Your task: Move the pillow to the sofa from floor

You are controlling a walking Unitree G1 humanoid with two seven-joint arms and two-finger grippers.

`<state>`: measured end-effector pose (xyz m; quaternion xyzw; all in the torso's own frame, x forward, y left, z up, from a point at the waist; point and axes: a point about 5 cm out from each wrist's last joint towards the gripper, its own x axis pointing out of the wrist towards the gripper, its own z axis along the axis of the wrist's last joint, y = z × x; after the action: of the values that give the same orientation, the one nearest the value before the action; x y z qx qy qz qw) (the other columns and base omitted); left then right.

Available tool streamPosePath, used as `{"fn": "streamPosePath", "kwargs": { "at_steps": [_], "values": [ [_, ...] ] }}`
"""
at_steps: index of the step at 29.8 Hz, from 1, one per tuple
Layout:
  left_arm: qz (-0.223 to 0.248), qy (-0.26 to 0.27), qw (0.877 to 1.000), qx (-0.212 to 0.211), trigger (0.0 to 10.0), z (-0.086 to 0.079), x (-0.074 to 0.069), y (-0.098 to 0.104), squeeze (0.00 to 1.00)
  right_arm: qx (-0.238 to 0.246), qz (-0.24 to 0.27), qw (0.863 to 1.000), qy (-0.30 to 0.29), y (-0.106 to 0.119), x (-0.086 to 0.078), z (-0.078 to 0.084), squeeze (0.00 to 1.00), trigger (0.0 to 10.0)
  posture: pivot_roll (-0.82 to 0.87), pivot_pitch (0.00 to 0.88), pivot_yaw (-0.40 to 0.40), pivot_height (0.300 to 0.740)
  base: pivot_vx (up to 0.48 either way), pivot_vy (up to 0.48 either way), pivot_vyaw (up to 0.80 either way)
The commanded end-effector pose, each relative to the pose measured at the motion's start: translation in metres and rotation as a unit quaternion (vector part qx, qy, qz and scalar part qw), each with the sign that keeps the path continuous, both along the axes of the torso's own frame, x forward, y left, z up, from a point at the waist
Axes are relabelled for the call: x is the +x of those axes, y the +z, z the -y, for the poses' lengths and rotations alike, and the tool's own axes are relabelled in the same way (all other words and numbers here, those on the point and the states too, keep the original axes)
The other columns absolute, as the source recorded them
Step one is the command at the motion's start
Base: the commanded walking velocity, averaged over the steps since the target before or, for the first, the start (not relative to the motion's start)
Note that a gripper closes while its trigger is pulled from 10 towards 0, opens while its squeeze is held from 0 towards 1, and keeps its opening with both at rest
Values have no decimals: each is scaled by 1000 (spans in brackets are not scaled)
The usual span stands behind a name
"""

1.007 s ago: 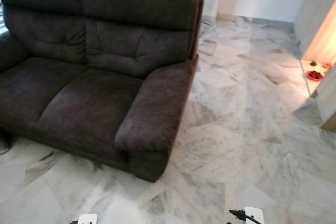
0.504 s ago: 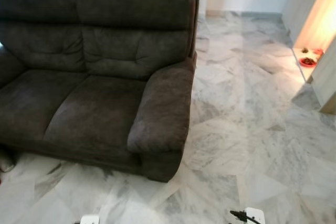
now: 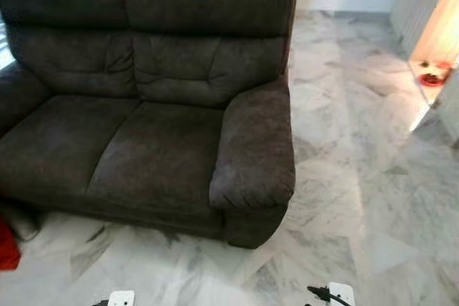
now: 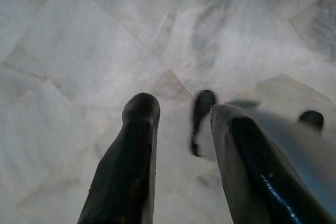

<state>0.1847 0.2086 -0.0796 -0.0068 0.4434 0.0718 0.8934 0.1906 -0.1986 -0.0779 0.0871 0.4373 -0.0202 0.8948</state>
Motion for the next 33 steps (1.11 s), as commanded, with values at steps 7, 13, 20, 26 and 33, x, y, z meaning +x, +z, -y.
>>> {"fn": "streamPosePath", "kwargs": {
  "at_steps": [7,13,20,26,33],
  "values": [
    [-15,10,1000,5,10000,-8,-9,-3,0,6,-4,1000,5,-1,-1,-2,0,10000,107,104,28,740,0,480,0],
    [-16,11,1000,4,10000,-7,-9,-3,0,6,-4,1000,9,-1,0,-2,0,10000,109,112,21,740,0,480,0],
    [-16,10,1000,2,10000,-6,-9,-4,0,8,-3,1000,12,-1,2,-9,0,10000,108,126,15,740,0,480,0],
    [-14,5,1000,4,10000,-6,-8,-3,0,13,-1,1000,12,-1,3,-18,0,10000,118,129,20,740,0,480,0],
    [-10,7,1000,7,10000,-7,-6,-2,0,15,-6,1000,17,-3,-1,-20,0,10000,147,139,10,740,0,480,0]
  ]
}}
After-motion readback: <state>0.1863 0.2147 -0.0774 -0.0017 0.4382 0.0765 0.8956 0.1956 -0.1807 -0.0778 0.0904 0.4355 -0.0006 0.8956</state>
